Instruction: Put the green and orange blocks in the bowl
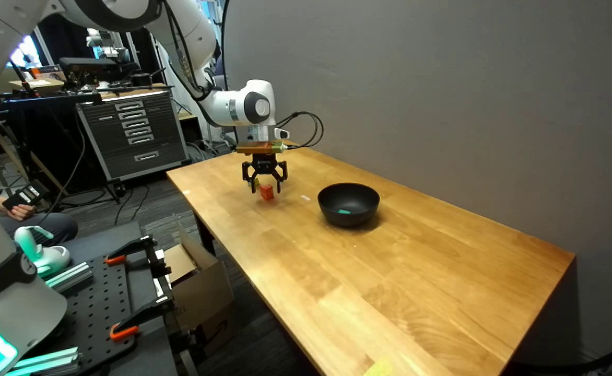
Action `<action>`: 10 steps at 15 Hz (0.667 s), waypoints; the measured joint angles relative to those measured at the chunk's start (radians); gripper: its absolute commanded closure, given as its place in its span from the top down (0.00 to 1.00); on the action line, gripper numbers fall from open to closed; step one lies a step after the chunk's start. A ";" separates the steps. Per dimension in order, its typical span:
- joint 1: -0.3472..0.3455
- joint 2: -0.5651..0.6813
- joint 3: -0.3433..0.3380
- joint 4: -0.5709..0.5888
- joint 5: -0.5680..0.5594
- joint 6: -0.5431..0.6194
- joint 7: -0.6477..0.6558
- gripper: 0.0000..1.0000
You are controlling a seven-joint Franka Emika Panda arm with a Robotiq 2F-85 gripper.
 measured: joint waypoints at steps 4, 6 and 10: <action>0.000 0.001 0.000 0.000 0.000 0.005 -0.015 0.27; -0.001 0.000 -0.005 0.002 0.000 0.005 -0.015 0.23; -0.002 -0.015 -0.054 0.030 -0.006 0.005 -0.007 0.23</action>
